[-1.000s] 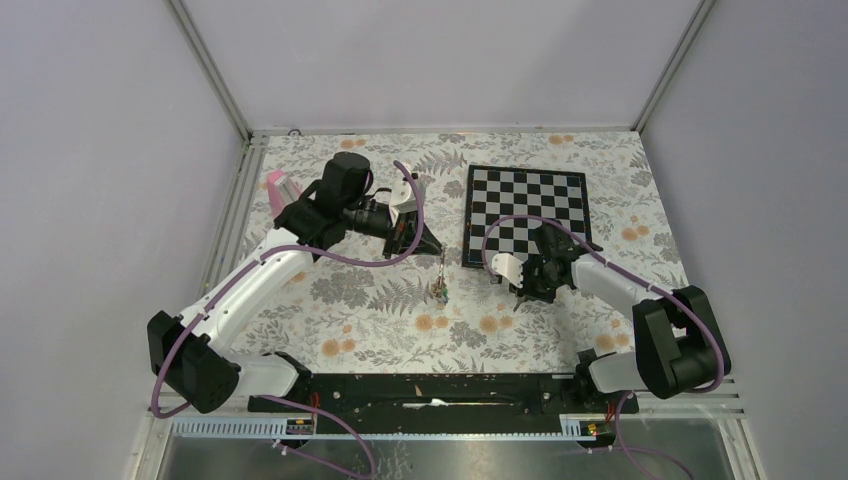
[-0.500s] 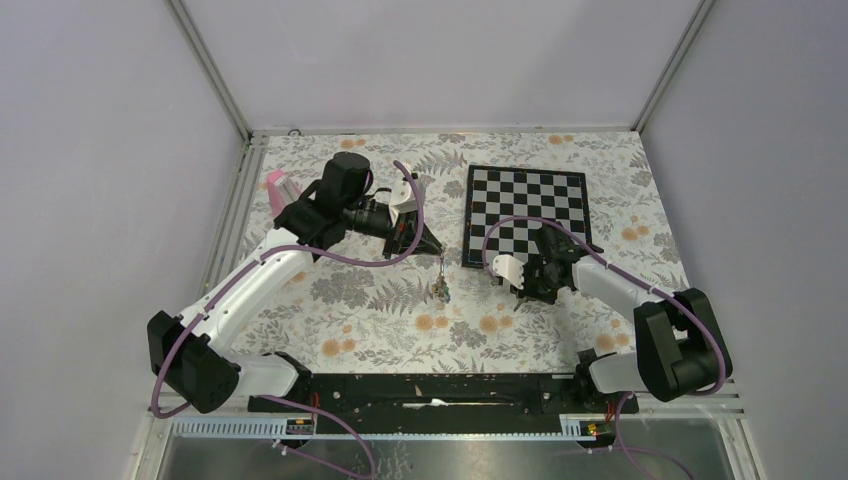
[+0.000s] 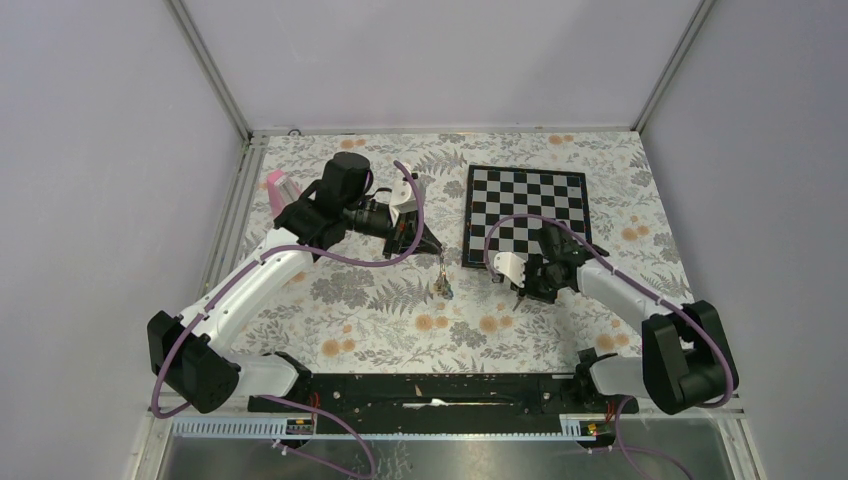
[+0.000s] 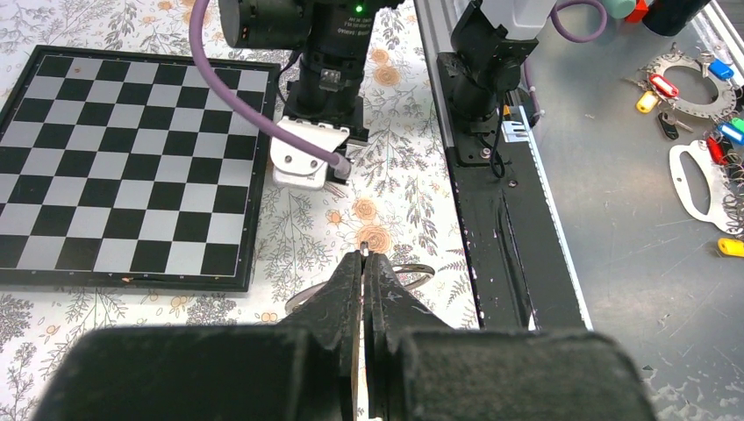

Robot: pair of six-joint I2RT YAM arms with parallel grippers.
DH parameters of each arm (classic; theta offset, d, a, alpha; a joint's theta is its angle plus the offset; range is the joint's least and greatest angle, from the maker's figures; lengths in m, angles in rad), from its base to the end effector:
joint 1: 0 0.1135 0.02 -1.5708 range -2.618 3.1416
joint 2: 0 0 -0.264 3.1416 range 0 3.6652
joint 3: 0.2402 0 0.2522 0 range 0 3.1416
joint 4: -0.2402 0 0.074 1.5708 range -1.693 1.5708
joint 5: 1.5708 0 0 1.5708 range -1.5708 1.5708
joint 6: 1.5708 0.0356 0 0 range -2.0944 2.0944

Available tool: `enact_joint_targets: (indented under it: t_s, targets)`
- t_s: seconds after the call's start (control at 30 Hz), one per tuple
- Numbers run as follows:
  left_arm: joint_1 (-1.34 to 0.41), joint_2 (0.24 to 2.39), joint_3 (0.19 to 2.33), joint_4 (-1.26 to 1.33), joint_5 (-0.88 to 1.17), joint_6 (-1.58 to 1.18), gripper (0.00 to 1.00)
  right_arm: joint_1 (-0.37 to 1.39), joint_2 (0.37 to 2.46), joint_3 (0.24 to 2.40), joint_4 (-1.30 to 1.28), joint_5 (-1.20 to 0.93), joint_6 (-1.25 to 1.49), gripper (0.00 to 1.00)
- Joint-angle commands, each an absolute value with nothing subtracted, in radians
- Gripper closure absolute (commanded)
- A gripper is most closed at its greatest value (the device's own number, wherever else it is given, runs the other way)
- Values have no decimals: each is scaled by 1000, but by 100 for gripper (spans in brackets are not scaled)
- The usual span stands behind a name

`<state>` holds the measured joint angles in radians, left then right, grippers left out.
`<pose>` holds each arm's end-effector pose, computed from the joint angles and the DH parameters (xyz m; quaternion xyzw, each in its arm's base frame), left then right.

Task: Put the keys on the keyring

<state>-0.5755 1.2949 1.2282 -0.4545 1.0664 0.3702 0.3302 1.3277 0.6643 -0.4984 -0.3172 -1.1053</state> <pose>0.2142 -0.1761 0.3656 0.5662 0.5475 -0.4818 0.3841 0.2133 0.0848 0.1672 -0.6601 0.7072 0.0674 0.2441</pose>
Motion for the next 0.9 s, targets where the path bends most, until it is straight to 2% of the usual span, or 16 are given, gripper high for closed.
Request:
enact_joint_targets:
  t_s: [0.0, 0.23, 0.53, 0.87]
  targets:
    - [-579, 1276, 1229, -408, 1066, 399, 100, 339, 1251, 687, -529, -402, -1064, 100]
    - [-580, 1277, 1228, -408, 1061, 398, 100, 339, 1193, 763, -587, -528, -991, 100]
    - [-582, 1278, 1215, -408, 1052, 399, 100, 339, 1165, 881, -574, -795, -842, 100]
    - [-597, 1298, 1225, -375, 1028, 340, 100, 351, 1118, 973, -319, -999, -542, 100]
